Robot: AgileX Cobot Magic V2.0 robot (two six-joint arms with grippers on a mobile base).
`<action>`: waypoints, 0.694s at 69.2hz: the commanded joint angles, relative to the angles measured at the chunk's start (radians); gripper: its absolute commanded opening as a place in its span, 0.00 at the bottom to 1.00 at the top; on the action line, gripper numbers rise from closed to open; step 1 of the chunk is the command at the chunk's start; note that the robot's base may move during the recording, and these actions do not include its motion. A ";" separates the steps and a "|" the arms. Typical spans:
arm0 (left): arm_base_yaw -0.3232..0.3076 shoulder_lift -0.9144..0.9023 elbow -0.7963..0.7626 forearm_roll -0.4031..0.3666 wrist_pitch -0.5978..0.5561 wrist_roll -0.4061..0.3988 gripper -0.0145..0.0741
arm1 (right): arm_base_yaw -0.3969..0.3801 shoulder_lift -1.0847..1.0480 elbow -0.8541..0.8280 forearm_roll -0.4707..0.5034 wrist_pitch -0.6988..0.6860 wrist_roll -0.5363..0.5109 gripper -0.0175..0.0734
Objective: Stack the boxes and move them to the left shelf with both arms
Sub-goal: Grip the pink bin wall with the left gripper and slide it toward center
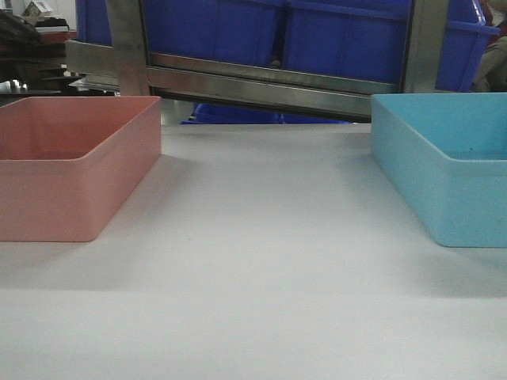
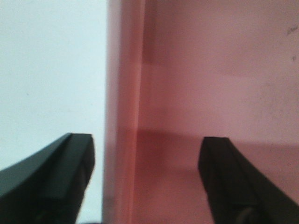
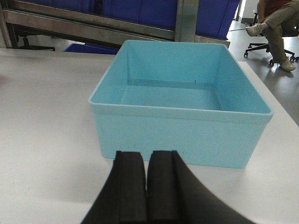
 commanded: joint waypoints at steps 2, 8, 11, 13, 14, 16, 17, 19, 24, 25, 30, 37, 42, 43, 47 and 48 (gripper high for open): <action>0.002 -0.068 -0.036 0.001 -0.016 -0.002 0.36 | -0.006 -0.021 -0.021 -0.008 -0.091 -0.011 0.25; 0.004 -0.068 -0.036 0.015 -0.010 -0.002 0.20 | -0.006 -0.021 -0.021 -0.008 -0.091 -0.011 0.25; 0.006 -0.068 -0.036 0.015 -0.006 -0.002 0.14 | -0.006 -0.021 -0.021 -0.008 -0.091 -0.011 0.25; 0.008 -0.068 -0.036 0.015 -0.006 -0.002 0.16 | -0.006 -0.021 -0.021 -0.008 -0.091 -0.011 0.25; 0.011 -0.068 -0.036 0.015 -0.006 -0.002 0.16 | -0.006 -0.021 -0.021 -0.008 -0.091 -0.011 0.25; 0.011 -0.068 -0.036 0.017 -0.004 -0.002 0.16 | -0.006 -0.021 -0.021 -0.008 -0.091 -0.011 0.25; 0.011 -0.068 -0.036 0.017 -0.004 -0.002 0.16 | -0.006 -0.021 -0.021 -0.008 -0.091 -0.011 0.25; 0.013 -0.068 -0.036 0.019 0.001 -0.002 0.16 | -0.006 -0.021 -0.021 -0.008 -0.091 -0.011 0.25; 0.013 -0.077 -0.036 0.022 0.007 -0.002 0.16 | -0.006 -0.021 -0.021 -0.008 -0.091 -0.011 0.25; 0.013 -0.079 -0.036 0.022 0.008 -0.005 0.16 | -0.006 -0.021 -0.021 -0.008 -0.091 -0.011 0.25; 0.007 -0.101 -0.036 0.015 0.008 -0.014 0.16 | -0.006 -0.021 -0.021 -0.008 -0.091 -0.011 0.25; -0.002 -0.153 -0.036 -0.005 0.010 -0.062 0.16 | -0.006 -0.021 -0.021 -0.008 -0.091 -0.011 0.25; -0.014 -0.195 -0.036 -0.031 0.030 -0.083 0.16 | -0.006 -0.021 -0.021 -0.008 -0.091 -0.011 0.25; -0.016 -0.203 -0.036 -0.043 0.036 -0.089 0.16 | -0.006 -0.021 -0.021 -0.008 -0.091 -0.011 0.25; -0.031 -0.239 -0.036 -0.080 0.054 -0.103 0.16 | -0.006 -0.021 -0.021 -0.008 -0.091 -0.011 0.25; -0.035 -0.245 -0.036 -0.089 0.059 -0.110 0.16 | -0.006 -0.021 -0.021 -0.008 -0.091 -0.011 0.25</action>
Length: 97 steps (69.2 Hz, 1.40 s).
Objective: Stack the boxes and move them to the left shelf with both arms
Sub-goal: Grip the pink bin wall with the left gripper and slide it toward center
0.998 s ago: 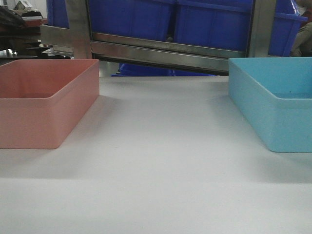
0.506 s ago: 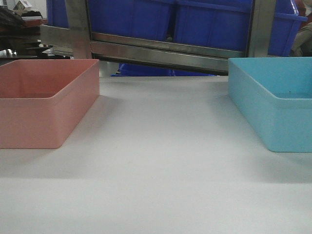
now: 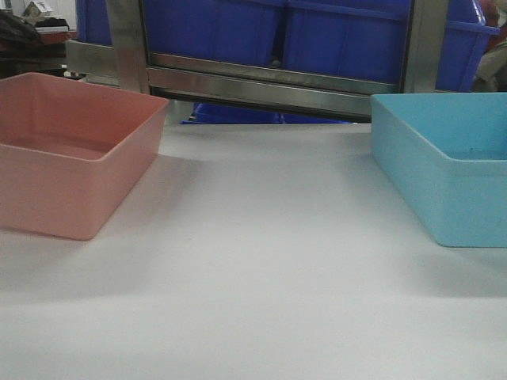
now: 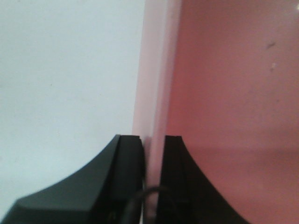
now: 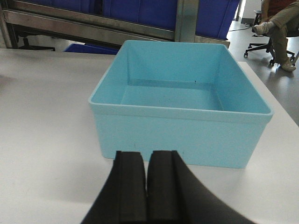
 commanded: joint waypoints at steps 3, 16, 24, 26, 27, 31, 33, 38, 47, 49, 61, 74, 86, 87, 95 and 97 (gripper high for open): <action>-0.035 -0.145 -0.032 -0.121 0.023 -0.073 0.16 | -0.006 -0.021 -0.021 -0.008 -0.091 -0.011 0.25; -0.121 -0.188 -0.032 -0.165 0.052 -0.188 0.16 | -0.006 -0.021 -0.021 -0.008 -0.091 -0.011 0.25; -0.210 -0.188 -0.030 -0.145 0.066 -0.233 0.16 | -0.006 -0.021 -0.021 -0.008 -0.091 -0.011 0.25; -0.231 -0.188 -0.025 -0.130 0.062 -0.260 0.16 | -0.006 -0.021 -0.021 -0.008 -0.091 -0.011 0.25; -0.241 -0.188 -0.025 -0.123 0.062 -0.270 0.16 | -0.006 -0.021 -0.021 -0.008 -0.091 -0.011 0.25; -0.288 -0.188 -0.014 -0.078 0.047 -0.311 0.16 | -0.006 -0.021 -0.021 -0.008 -0.091 -0.011 0.25; -0.308 -0.188 -0.009 -0.055 0.039 -0.337 0.16 | -0.006 -0.021 -0.021 -0.008 -0.091 -0.011 0.25; -0.356 -0.188 0.010 -0.004 0.017 -0.395 0.16 | -0.006 -0.021 -0.021 -0.008 -0.091 -0.011 0.25; -0.420 -0.182 0.051 0.014 -0.034 -0.469 0.16 | -0.006 -0.021 -0.021 -0.008 -0.091 -0.011 0.25; -0.429 -0.182 0.055 0.014 -0.043 -0.469 0.16 | -0.006 -0.021 -0.021 -0.008 -0.091 -0.011 0.25; -0.470 -0.148 0.063 0.012 -0.048 -0.501 0.16 | -0.006 -0.021 -0.021 -0.008 -0.091 -0.011 0.25; -0.504 -0.095 0.063 0.012 -0.064 -0.520 0.16 | -0.006 -0.021 -0.021 -0.008 -0.091 -0.011 0.25; -0.521 -0.037 0.063 0.002 -0.055 -0.520 0.16 | -0.006 -0.021 -0.021 -0.008 -0.091 -0.011 0.25; -0.522 -0.033 0.063 0.002 -0.052 -0.520 0.16 | -0.006 -0.021 -0.021 -0.008 -0.091 -0.011 0.25; -0.525 -0.016 0.063 0.000 -0.030 -0.520 0.16 | -0.006 -0.021 -0.021 -0.008 -0.091 -0.011 0.25; -0.525 -0.016 0.063 0.000 -0.023 -0.520 0.16 | -0.006 -0.021 -0.021 -0.008 -0.091 -0.011 0.25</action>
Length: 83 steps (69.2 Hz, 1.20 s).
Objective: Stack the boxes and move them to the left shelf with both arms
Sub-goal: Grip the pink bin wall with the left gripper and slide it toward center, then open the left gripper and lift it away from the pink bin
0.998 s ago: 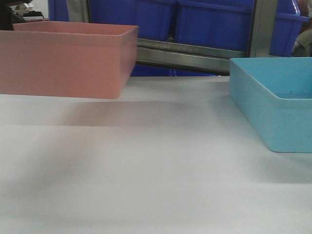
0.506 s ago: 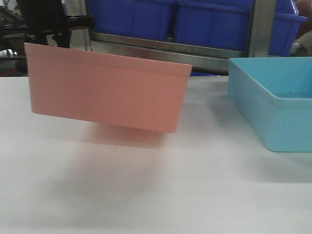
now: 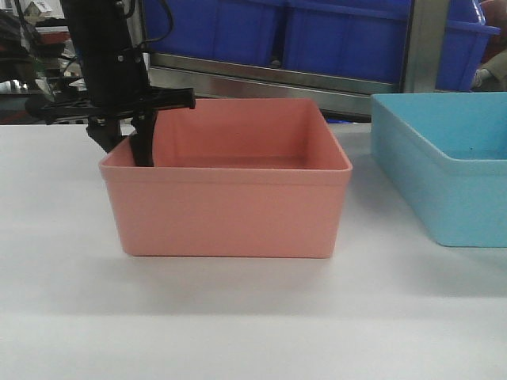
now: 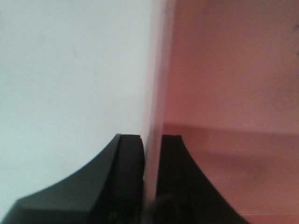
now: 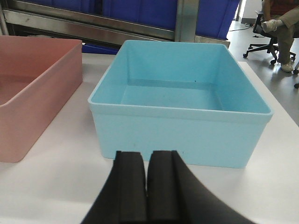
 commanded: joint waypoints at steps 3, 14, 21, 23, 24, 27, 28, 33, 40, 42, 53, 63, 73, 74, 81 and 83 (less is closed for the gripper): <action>-0.009 -0.065 -0.028 -0.014 0.010 -0.014 0.16 | -0.006 -0.021 -0.021 -0.008 -0.091 -0.011 0.25; -0.009 -0.067 -0.030 -0.010 0.014 -0.005 0.19 | -0.006 -0.021 -0.021 -0.008 -0.091 -0.011 0.25; -0.009 -0.071 -0.032 -0.010 0.014 -0.005 0.31 | -0.006 -0.021 -0.021 -0.008 -0.091 -0.011 0.25; -0.009 -0.074 -0.034 -0.010 0.014 -0.005 0.36 | -0.006 -0.021 -0.021 -0.008 -0.091 -0.011 0.25; -0.009 -0.076 -0.036 -0.010 0.014 -0.004 0.39 | -0.006 -0.021 -0.021 -0.008 -0.091 -0.011 0.25; -0.009 -0.079 -0.041 -0.010 0.014 0.004 0.47 | -0.006 -0.021 -0.021 -0.008 -0.091 -0.011 0.25; -0.009 -0.081 -0.043 -0.010 0.014 0.008 0.50 | -0.006 -0.021 -0.021 -0.008 -0.091 -0.011 0.25; -0.009 -0.092 -0.064 -0.016 0.025 0.060 0.66 | -0.006 -0.021 -0.021 -0.008 -0.091 -0.011 0.25; -0.009 -0.110 -0.118 -0.019 0.066 0.129 0.75 | -0.006 -0.021 -0.021 -0.008 -0.091 -0.011 0.25; -0.009 -0.118 -0.137 -0.019 0.079 0.157 0.75 | -0.006 -0.021 -0.021 -0.008 -0.091 -0.011 0.25; -0.008 -0.232 -0.179 -0.033 0.084 0.321 0.67 | -0.006 -0.021 -0.021 -0.008 -0.091 -0.011 0.25; 0.019 -0.359 -0.172 -0.017 0.098 0.379 0.53 | -0.006 -0.021 -0.021 -0.008 -0.091 -0.011 0.25; 0.063 -0.503 -0.085 -0.017 0.077 0.393 0.44 | -0.006 -0.021 -0.021 -0.008 -0.091 -0.011 0.25; 0.067 -0.517 -0.071 -0.017 0.071 0.396 0.44 | -0.006 -0.021 -0.021 -0.008 -0.090 -0.011 0.25; 0.105 -0.645 0.060 -0.017 0.013 0.416 0.40 | -0.006 -0.021 -0.021 -0.008 -0.091 -0.011 0.25; 0.112 -0.678 0.107 -0.017 -0.014 0.416 0.39 | -0.006 -0.021 -0.021 -0.008 -0.091 -0.011 0.25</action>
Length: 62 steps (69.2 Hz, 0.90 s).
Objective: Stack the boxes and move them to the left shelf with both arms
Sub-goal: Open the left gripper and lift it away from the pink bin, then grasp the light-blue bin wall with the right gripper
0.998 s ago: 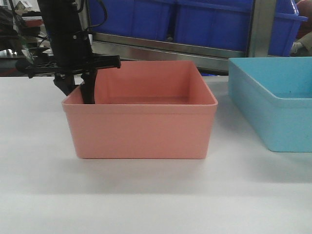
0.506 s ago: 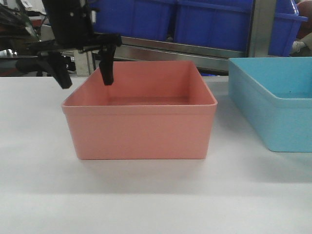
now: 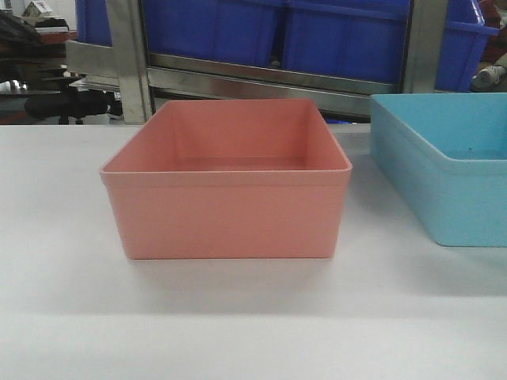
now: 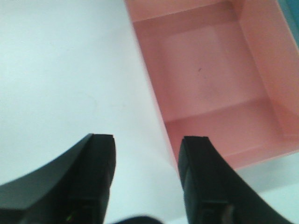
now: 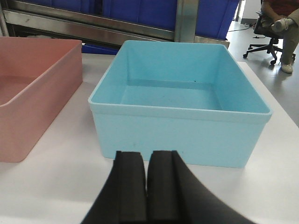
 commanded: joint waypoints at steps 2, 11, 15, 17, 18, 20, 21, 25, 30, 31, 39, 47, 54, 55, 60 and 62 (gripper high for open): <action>0.031 -0.166 0.115 -0.006 -0.102 0.008 0.37 | -0.006 -0.021 -0.021 -0.008 -0.091 -0.011 0.25; 0.074 -0.341 0.344 0.011 -0.244 0.010 0.31 | -0.006 -0.021 -0.021 -0.008 -0.115 -0.011 0.25; 0.089 -0.420 0.446 0.027 -0.298 0.013 0.28 | -0.006 -0.021 -0.021 -0.008 -0.142 -0.011 0.25; 0.092 -0.451 0.491 0.031 -0.320 0.013 0.27 | -0.006 -0.021 -0.023 -0.008 -0.161 -0.011 0.25; 0.097 -0.467 0.525 0.034 -0.338 0.013 0.26 | -0.006 -0.021 -0.025 -0.008 -0.167 -0.011 0.25; 0.102 -0.504 0.569 0.037 -0.361 0.013 0.25 | -0.006 -0.021 -0.032 -0.008 -0.177 -0.011 0.25; 0.102 -0.520 0.592 0.039 -0.367 0.013 0.24 | -0.006 -0.021 -0.036 -0.008 -0.180 -0.011 0.25; 0.102 -0.580 0.679 0.048 -0.424 0.013 0.22 | -0.006 -0.014 -0.065 -0.008 -0.175 -0.011 0.25; 0.102 -0.661 0.792 0.050 -0.506 0.013 0.18 | -0.006 0.007 -0.116 -0.008 -0.156 -0.011 0.25; 0.102 -0.675 0.812 0.053 -0.522 0.013 0.17 | -0.006 0.017 -0.135 -0.008 -0.149 -0.011 0.25; 0.102 -0.789 0.980 0.055 -0.676 0.013 0.15 | -0.006 0.132 -0.284 -0.019 -0.084 -0.012 0.25; 0.102 -0.856 1.095 0.055 -0.833 0.013 0.15 | -0.006 0.308 -0.444 -0.041 -0.030 -0.012 0.25; 0.102 -0.881 1.158 0.055 -0.925 0.013 0.15 | -0.006 0.484 -0.595 -0.041 -0.009 -0.012 0.26; 0.102 -0.884 1.162 0.055 -0.931 0.013 0.15 | -0.006 0.519 -0.614 -0.041 0.000 -0.012 0.26; 0.102 -0.884 1.173 0.055 -0.941 0.013 0.15 | -0.006 0.648 -0.718 -0.041 0.038 -0.012 0.27; 0.102 -0.884 1.173 0.055 -0.942 0.013 0.15 | -0.006 0.704 -0.765 -0.041 0.064 -0.012 0.29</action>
